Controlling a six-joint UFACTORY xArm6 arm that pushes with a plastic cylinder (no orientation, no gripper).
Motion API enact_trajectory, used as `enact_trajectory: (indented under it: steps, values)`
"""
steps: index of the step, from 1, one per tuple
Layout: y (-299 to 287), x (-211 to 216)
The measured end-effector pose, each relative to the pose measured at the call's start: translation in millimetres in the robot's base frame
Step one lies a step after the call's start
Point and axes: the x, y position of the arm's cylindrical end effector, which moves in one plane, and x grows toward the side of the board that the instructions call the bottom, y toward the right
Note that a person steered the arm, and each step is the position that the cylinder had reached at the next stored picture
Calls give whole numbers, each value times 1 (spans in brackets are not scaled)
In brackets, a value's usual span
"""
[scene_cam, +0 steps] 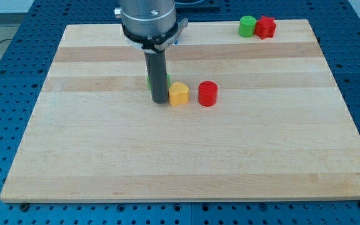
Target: Move green star below yellow hexagon
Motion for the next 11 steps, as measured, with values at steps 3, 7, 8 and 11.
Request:
enact_trajectory:
  steps: [3,7,8,11]
  values:
    - [-9,-94]
    - [-31,-118]
    - [-19,-130]
    - [-14,-141]
